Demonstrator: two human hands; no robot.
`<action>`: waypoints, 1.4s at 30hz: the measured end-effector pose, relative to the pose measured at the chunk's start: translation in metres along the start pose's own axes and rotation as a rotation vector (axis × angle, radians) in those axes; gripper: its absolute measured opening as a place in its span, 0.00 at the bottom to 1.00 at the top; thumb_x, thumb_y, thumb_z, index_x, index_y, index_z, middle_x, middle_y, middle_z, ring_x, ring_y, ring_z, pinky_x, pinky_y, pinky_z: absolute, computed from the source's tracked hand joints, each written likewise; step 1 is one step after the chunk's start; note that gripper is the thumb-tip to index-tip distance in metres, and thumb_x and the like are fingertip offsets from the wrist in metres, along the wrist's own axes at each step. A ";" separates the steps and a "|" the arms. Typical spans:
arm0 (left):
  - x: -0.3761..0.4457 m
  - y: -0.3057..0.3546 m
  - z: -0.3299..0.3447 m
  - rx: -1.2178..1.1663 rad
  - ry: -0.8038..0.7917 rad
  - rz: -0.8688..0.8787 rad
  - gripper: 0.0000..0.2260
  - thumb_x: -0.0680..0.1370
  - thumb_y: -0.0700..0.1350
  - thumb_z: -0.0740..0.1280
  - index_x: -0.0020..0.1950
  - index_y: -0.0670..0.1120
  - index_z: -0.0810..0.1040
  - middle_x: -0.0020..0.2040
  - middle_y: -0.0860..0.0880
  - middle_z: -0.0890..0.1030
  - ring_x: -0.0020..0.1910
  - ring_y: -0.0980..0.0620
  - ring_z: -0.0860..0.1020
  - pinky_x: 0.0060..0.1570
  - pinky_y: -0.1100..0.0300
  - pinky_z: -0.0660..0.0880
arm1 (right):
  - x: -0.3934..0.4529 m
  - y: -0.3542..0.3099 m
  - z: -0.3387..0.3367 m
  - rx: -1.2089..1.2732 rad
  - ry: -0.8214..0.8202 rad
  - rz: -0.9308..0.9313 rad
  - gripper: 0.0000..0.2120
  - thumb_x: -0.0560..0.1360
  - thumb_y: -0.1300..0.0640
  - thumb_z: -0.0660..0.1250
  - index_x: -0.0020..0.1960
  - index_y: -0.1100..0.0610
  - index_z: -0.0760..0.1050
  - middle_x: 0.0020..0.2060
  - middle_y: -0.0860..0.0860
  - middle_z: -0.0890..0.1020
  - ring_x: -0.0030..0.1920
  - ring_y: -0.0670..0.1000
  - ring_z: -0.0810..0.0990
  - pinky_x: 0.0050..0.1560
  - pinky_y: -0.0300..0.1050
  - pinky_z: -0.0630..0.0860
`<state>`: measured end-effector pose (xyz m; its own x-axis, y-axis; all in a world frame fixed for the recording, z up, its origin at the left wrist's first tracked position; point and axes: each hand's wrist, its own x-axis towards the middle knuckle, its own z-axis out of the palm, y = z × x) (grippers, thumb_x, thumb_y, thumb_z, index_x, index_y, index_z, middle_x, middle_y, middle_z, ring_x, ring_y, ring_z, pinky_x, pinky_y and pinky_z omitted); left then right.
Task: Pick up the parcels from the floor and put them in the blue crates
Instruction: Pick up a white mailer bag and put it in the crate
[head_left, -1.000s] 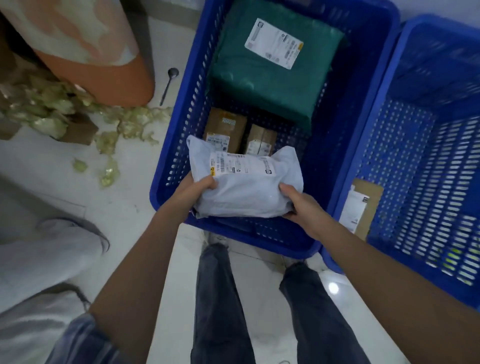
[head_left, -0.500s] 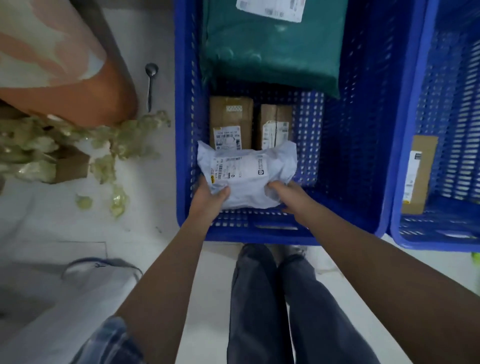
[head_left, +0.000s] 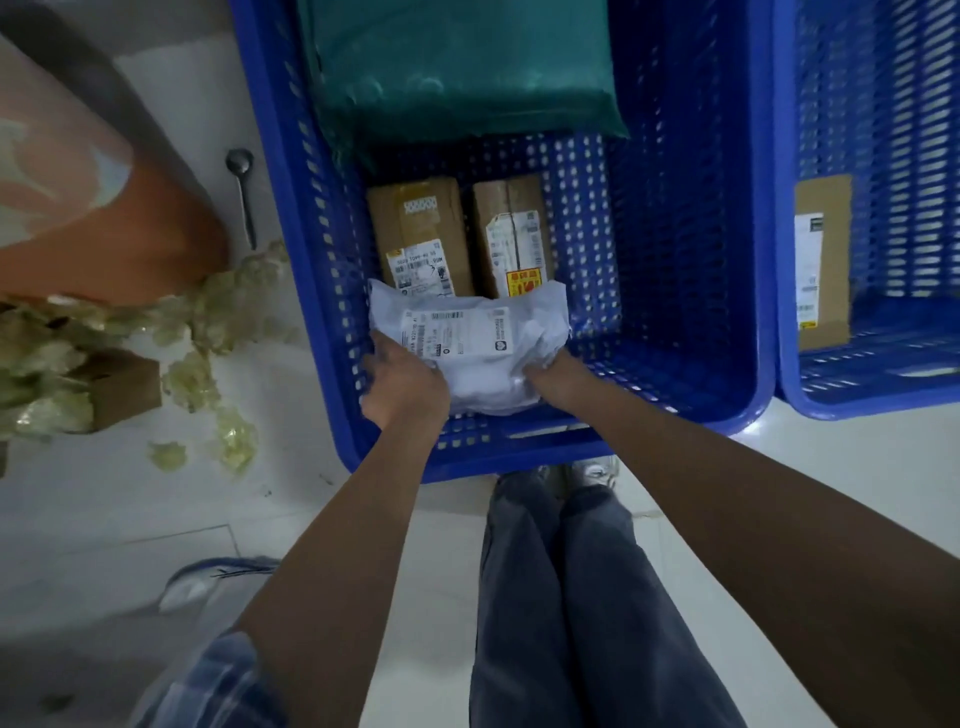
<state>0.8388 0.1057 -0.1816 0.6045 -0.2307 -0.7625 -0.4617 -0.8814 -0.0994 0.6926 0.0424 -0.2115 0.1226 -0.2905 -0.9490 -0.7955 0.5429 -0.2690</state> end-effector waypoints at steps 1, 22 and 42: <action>-0.003 0.001 -0.002 0.057 -0.004 0.004 0.34 0.81 0.52 0.58 0.78 0.42 0.42 0.77 0.40 0.51 0.69 0.38 0.67 0.58 0.44 0.71 | -0.003 0.004 -0.002 -0.056 0.015 0.015 0.27 0.78 0.54 0.59 0.74 0.60 0.56 0.68 0.56 0.68 0.68 0.59 0.69 0.67 0.51 0.68; -0.176 0.137 0.083 -0.129 0.071 1.024 0.21 0.74 0.50 0.59 0.60 0.37 0.72 0.56 0.41 0.73 0.51 0.43 0.77 0.46 0.53 0.73 | -0.127 0.166 -0.145 0.077 0.734 -0.147 0.09 0.76 0.61 0.58 0.46 0.63 0.75 0.40 0.59 0.81 0.42 0.60 0.77 0.42 0.51 0.73; -0.384 0.332 0.230 0.490 -0.263 0.919 0.21 0.79 0.50 0.59 0.69 0.42 0.64 0.64 0.41 0.73 0.60 0.42 0.74 0.58 0.52 0.69 | -0.244 0.481 -0.267 0.996 0.732 0.325 0.20 0.77 0.53 0.61 0.67 0.59 0.68 0.48 0.52 0.75 0.47 0.53 0.74 0.49 0.44 0.68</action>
<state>0.3040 -0.0034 -0.0693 -0.2393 -0.5733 -0.7836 -0.9136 -0.1402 0.3816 0.1220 0.1642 -0.0658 -0.5998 -0.2254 -0.7678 0.0979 0.9316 -0.3500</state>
